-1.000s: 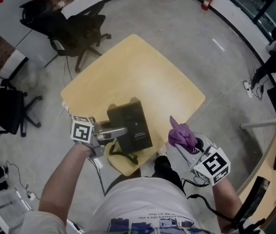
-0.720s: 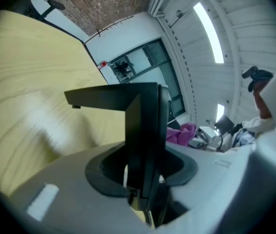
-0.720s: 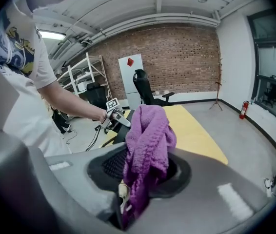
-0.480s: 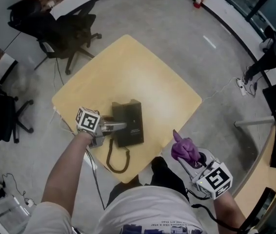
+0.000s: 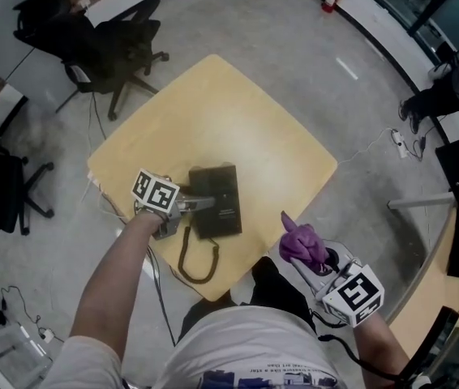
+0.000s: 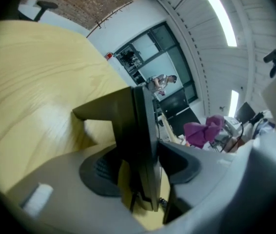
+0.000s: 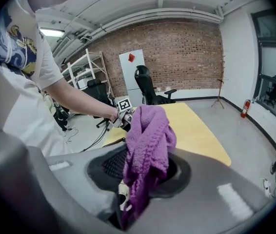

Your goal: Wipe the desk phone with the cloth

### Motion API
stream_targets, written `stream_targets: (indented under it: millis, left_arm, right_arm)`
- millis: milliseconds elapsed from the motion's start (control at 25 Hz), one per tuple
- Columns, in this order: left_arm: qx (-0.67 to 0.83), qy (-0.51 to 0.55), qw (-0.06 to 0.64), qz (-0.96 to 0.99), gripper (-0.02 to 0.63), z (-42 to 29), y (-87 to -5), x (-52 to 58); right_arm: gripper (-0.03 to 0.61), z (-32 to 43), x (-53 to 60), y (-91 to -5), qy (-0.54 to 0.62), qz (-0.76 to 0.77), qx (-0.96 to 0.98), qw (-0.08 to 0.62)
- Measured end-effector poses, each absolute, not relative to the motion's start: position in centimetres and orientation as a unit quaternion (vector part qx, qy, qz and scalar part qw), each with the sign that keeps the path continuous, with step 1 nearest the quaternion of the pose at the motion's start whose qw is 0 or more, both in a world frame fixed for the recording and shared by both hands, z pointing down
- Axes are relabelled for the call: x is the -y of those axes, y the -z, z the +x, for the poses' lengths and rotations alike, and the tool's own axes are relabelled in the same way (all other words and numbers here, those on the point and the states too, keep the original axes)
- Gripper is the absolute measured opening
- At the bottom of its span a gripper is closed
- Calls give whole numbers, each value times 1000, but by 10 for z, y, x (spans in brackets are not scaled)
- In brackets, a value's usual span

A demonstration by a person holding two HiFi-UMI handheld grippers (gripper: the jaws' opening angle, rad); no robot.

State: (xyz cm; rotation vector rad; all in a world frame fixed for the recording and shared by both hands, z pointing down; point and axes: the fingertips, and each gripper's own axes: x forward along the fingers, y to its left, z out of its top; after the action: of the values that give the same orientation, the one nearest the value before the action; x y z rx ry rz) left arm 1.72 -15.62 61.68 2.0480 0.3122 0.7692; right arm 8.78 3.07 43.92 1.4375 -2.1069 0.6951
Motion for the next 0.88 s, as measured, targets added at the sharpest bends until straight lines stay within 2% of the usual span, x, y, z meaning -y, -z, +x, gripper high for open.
stream_targets:
  millis: [200,400,600,880]
  left_arm:
    - [-66,-303,413,856,305,4,-611,169]
    - [9,-286,368,885,307,-45,-603,173]
    - [132,-248,359,890,304,-133,-585,183]
    - [195,-246,295,903,273,-214,-533,70]
  right_arm:
    - [105,70,-24,-435,-241,525,777,252]
    - [104,53,-38,-435,-232,541,767,255]
    - [104,37,-38,-440,-226,531,775,257]
    - [104,14,-57,-430,-160,499,816,244]
